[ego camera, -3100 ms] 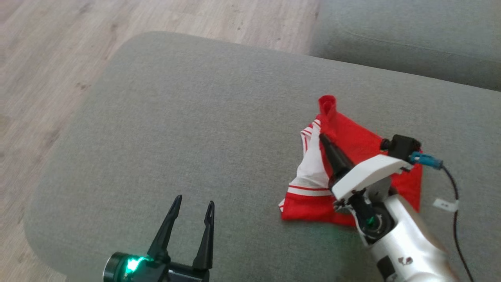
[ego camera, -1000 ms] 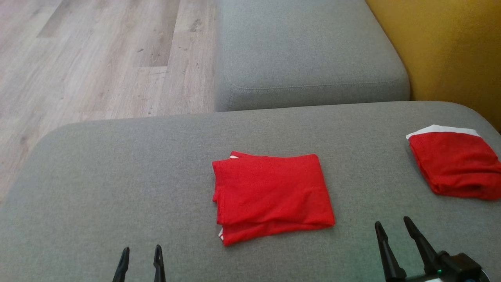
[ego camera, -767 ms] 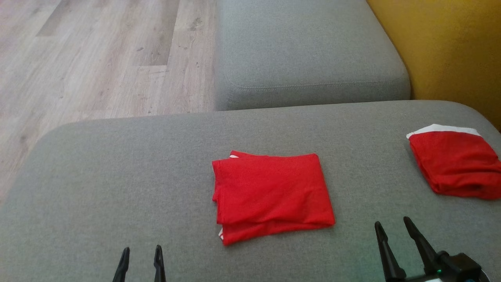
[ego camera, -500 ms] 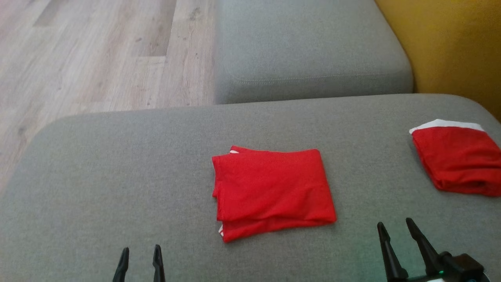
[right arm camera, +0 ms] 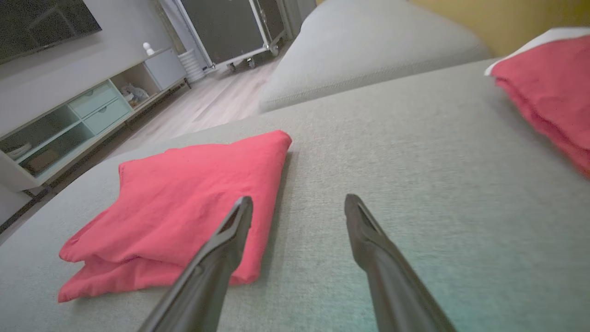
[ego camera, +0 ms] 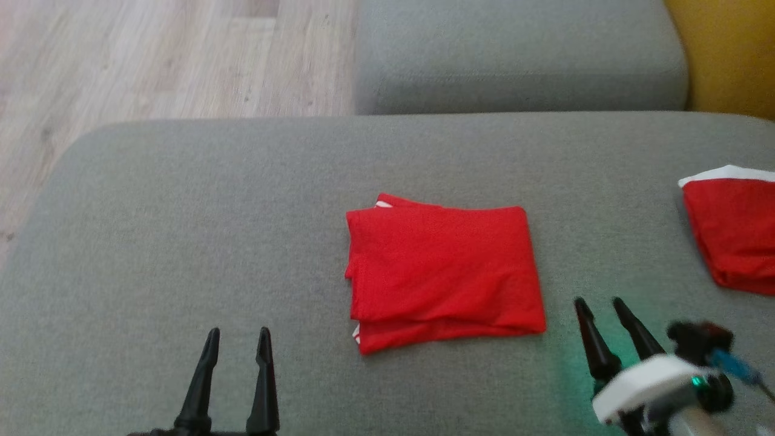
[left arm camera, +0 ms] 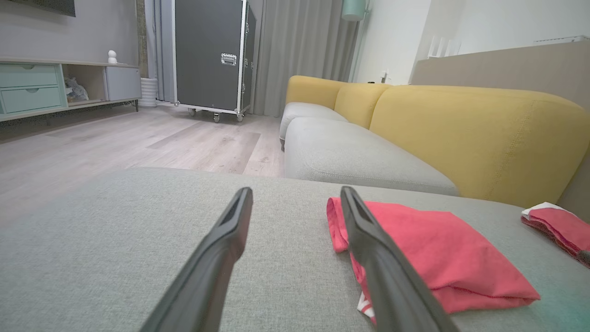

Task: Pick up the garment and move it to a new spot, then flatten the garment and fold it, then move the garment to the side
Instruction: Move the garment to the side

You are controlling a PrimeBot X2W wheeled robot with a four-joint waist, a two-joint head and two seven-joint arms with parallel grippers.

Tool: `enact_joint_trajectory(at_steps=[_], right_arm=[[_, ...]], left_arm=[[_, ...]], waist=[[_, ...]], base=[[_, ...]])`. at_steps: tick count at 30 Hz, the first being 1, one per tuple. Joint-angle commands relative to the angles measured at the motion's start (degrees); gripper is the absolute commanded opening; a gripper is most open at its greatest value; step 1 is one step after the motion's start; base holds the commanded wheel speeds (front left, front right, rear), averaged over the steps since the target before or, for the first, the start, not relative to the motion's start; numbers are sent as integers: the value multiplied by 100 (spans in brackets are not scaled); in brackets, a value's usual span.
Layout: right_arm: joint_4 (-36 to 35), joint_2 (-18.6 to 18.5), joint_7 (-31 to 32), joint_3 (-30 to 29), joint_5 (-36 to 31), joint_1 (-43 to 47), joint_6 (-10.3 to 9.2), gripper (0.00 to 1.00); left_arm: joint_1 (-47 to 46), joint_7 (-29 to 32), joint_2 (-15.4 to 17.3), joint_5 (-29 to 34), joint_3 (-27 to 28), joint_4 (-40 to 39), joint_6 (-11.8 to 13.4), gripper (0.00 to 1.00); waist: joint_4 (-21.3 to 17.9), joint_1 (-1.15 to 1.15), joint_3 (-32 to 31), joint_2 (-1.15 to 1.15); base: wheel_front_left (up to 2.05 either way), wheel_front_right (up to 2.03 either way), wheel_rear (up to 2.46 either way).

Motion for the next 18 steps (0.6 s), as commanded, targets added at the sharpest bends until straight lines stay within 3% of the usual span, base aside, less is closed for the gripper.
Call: enact_joint_trajectory(at_steps=[1,7,13,14,15,16,18], right_arm=[[-46,-160,204,232,243,-444,-4,100],[527,-256,1310,649,1479,-1315,-4,100],[1034,-370,1975,943,2486,-1895,-4,100],[1067,-385,2022,1000,2618,-1958,-4,77],[1092,-403,2015,1031,2740,-2012,-4,34],[1090,-447,2016,1121,2979,-2082,-4,0],[1047,-530,2001,1225,3179,-2126,-4,0]], left_arm=[[-304,-55,-53,44,107,-228,-24,100],[-551,-55,-53,286,-16,-230,-39,100],[-724,-55,-53,437,-90,-161,28,100],[-734,-55,-53,446,-90,-150,47,100],[-736,-55,-53,471,-87,-123,57,100],[-725,-55,-53,517,-61,-73,74,100],[-687,-55,-53,533,-17,-29,98,100]], waist=[[97,-1,160,0],[285,-1,434,0],[474,-1,585,0],[499,-1,601,0],[516,-1,609,0],[533,-1,611,0],[508,-1,594,0]], base=[[0,0,0],[0,0,0],[0,0,0],[0,0,0],[0,0,0],[0,0,0],[0,0,0]])
